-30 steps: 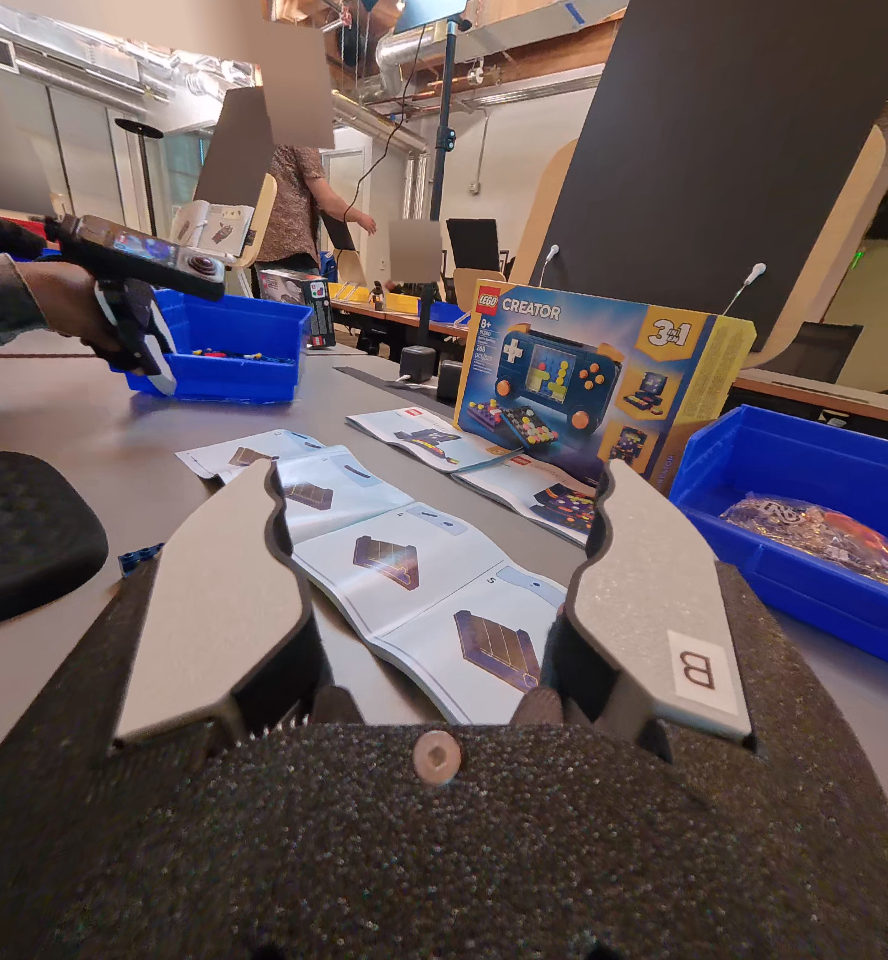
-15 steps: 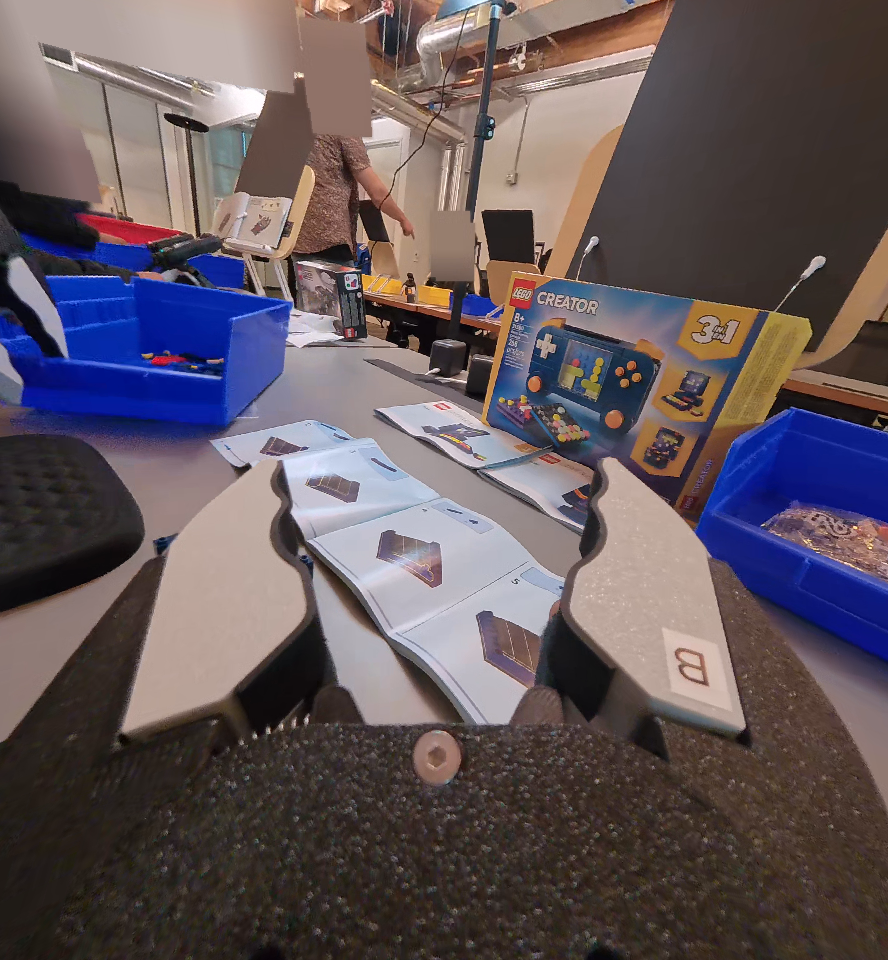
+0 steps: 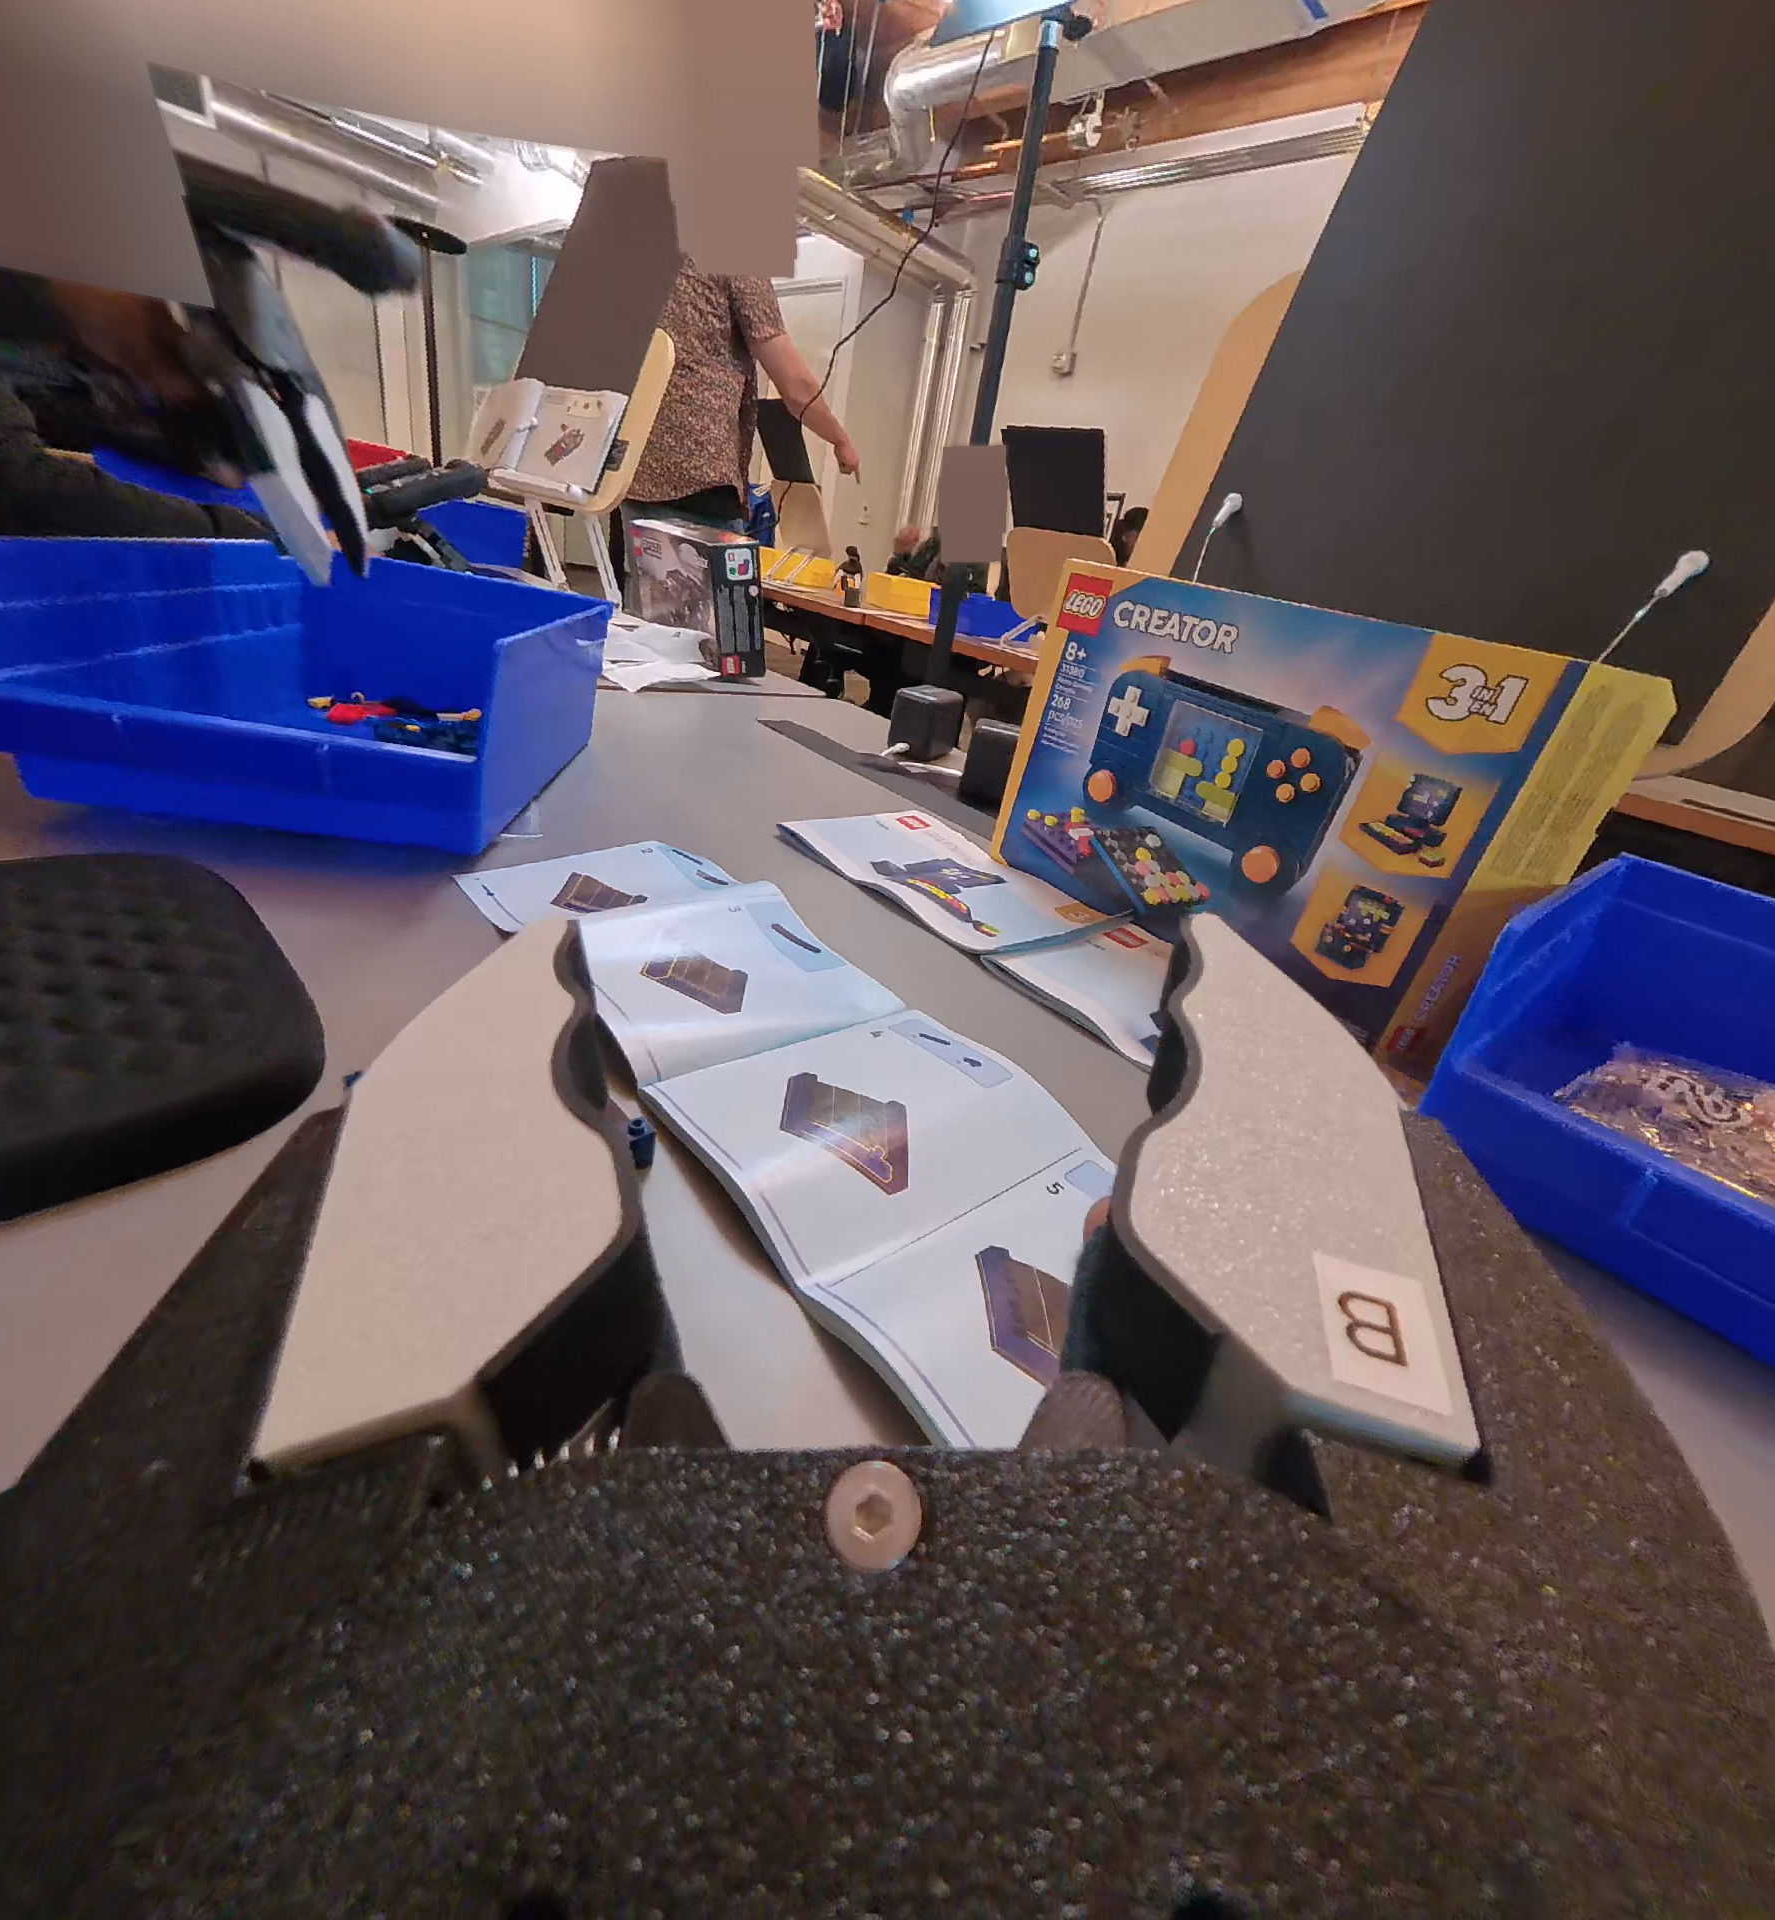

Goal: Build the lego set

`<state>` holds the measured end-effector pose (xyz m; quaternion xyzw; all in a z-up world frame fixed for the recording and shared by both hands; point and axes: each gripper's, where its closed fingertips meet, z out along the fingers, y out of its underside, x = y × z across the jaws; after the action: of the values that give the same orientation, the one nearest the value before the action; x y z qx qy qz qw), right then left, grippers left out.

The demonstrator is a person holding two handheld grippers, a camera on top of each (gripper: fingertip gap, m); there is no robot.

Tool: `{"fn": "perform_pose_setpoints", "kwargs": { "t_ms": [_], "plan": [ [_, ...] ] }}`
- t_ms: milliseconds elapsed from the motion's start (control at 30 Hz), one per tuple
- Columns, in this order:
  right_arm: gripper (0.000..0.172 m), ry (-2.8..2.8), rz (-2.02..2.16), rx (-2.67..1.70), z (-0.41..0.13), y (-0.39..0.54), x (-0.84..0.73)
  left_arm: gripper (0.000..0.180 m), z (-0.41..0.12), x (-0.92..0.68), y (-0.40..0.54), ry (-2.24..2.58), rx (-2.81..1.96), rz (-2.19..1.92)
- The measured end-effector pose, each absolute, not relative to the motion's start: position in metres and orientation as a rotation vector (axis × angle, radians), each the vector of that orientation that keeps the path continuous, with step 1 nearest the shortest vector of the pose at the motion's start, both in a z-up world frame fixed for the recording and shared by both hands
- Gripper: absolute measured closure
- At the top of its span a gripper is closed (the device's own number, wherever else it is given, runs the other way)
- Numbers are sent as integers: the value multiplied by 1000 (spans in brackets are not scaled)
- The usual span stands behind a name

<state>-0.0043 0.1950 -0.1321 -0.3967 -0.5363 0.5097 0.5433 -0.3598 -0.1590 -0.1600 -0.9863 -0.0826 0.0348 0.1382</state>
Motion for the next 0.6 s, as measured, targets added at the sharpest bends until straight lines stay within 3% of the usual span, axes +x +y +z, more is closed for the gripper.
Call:
{"fn": "perform_pose_setpoints", "kwargs": {
  "t_ms": [133,600],
  "plan": [
    [70,-1293,1213,-949,-138,194,-6,156,-194,-389,-174,-213,-3054,147],
    [75,-1253,1214,-905,-130,194,0,156,-239,-389,-181,-181,-3265,-3]
  ]
}}
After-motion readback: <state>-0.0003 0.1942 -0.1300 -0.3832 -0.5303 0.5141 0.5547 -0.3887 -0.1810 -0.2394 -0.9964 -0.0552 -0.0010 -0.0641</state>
